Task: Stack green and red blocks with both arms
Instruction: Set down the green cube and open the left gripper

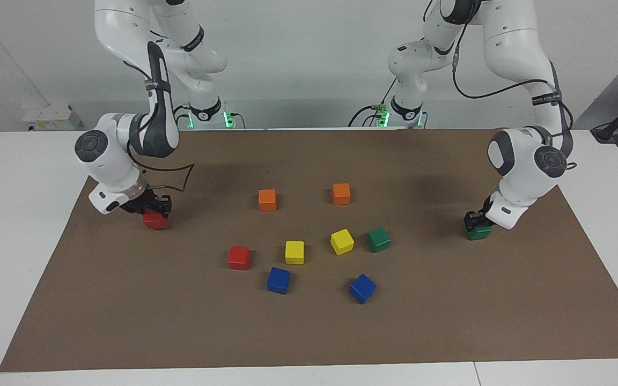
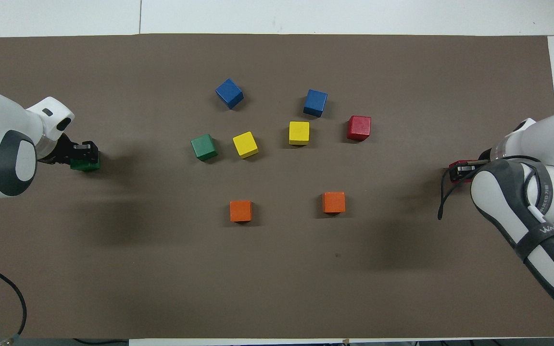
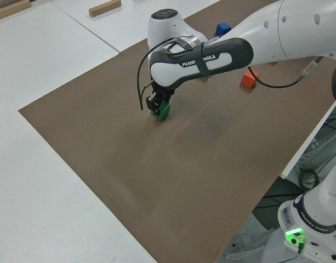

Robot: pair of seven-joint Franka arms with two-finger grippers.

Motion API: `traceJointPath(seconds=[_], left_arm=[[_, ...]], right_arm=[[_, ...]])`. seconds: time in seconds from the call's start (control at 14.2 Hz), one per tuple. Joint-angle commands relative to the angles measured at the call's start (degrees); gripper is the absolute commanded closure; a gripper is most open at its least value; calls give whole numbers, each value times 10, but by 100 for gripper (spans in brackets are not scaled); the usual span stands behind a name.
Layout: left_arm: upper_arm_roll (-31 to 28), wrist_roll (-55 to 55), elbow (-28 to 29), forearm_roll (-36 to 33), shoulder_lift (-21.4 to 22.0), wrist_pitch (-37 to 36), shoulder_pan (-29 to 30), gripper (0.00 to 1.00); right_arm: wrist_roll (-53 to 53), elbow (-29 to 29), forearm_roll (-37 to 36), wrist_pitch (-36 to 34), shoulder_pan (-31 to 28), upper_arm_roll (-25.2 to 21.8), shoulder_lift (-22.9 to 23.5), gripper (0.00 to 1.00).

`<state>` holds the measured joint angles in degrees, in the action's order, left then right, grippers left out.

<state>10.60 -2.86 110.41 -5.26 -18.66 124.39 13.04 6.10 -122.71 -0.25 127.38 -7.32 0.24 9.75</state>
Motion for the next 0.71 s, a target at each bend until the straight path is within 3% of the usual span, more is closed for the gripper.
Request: traceJointPath(seconds=[0.0,0.07,0.35,0.63], left_arm=[[3,-8,16,9,-4,34,3,26],[3,-7,17,9,-4,34,2,0],[3,-2,-10,8,1,17,-5,0],[8,-45,-81,10,6,-78,-41,0]], right_arm=[[13,-16,2,18,-9,5,-13,100],[13,-15,1,19,-9,5,-10,100],[13,-17,1,31,-9,5,-4,100],[12,-17,0,36,-9,5,3,100]])
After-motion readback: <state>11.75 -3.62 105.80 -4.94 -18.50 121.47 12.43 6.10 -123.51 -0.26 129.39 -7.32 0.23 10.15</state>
